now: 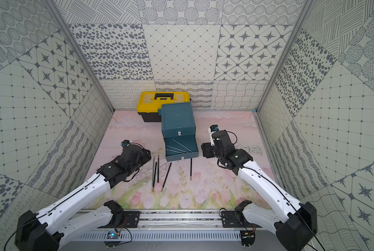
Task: Please place the pencils in the drawer according to their color
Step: Place the pencil in the drawer, then pick up the pencil from the center of the board.
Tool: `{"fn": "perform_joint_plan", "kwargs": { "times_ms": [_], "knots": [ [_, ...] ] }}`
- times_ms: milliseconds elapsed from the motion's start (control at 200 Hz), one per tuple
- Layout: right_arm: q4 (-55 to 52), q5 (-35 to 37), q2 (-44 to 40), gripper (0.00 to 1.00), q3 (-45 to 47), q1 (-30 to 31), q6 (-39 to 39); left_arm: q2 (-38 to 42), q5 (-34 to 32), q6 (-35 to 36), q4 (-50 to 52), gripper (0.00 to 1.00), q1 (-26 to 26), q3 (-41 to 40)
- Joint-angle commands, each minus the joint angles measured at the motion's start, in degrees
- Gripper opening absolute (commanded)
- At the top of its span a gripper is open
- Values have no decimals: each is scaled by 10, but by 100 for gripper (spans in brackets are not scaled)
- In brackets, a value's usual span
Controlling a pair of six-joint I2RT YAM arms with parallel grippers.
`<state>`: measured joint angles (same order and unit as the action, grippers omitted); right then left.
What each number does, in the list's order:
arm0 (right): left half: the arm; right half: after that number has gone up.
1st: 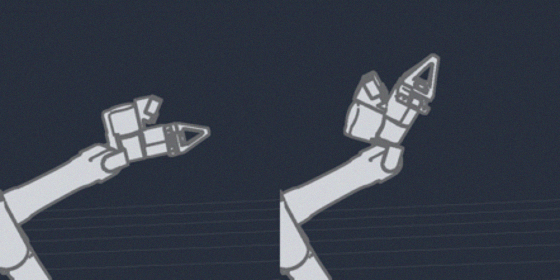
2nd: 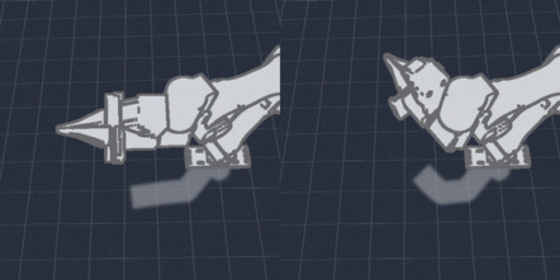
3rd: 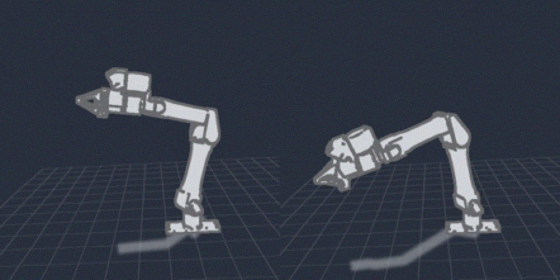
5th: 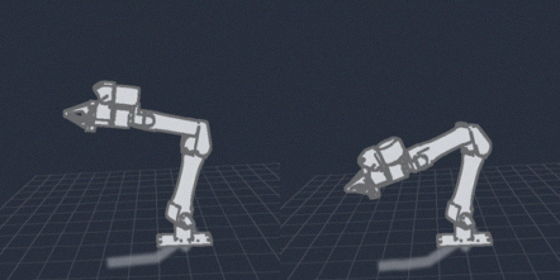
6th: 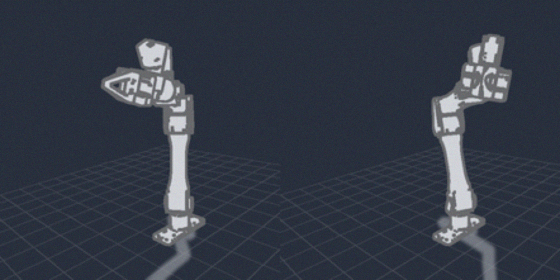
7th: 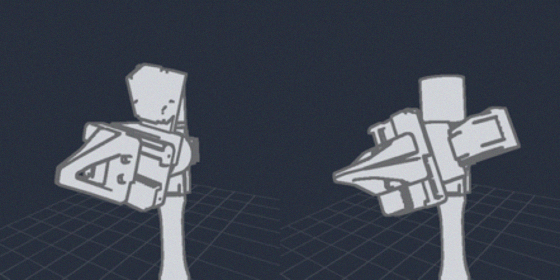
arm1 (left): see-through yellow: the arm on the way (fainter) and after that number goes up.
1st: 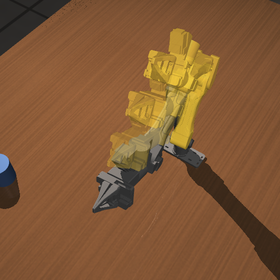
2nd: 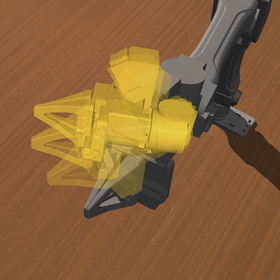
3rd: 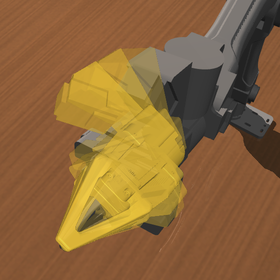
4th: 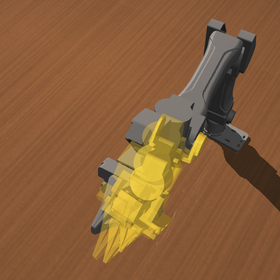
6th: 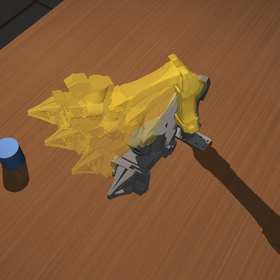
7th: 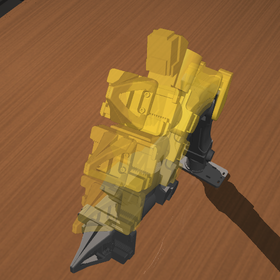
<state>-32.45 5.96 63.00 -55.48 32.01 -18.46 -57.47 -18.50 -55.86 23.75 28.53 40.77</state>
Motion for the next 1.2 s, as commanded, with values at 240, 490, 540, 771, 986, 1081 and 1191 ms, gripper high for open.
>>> {"fn": "perform_joint_plan", "kwargs": {
  "times_ms": [240,490,540,771,986,1081,1191],
  "knots": [
    [13,33,-1,83,-11,-2,2,-146,121,106,86,57,-41,34],
    [13,48,1,94,-11,-2,2,-208,128,115,58,49,-41,49],
    [13,48,1,95,-10,-2,2,-219,134,116,50,48,-41,50],
    [13,51,4,97,-8,-3,0,-276,132,122,40,39,-44,66],
    [13,55,3,98,-6,-3,1,-330,126,144,42,30,-57,106],
    [13,56,4,98,-6,-3,1,-353,124,158,52,29,-61,129],
    [13,57,6,98,-5,-3,1,-375,118,168,64,28,-68,154]
  ]
}}
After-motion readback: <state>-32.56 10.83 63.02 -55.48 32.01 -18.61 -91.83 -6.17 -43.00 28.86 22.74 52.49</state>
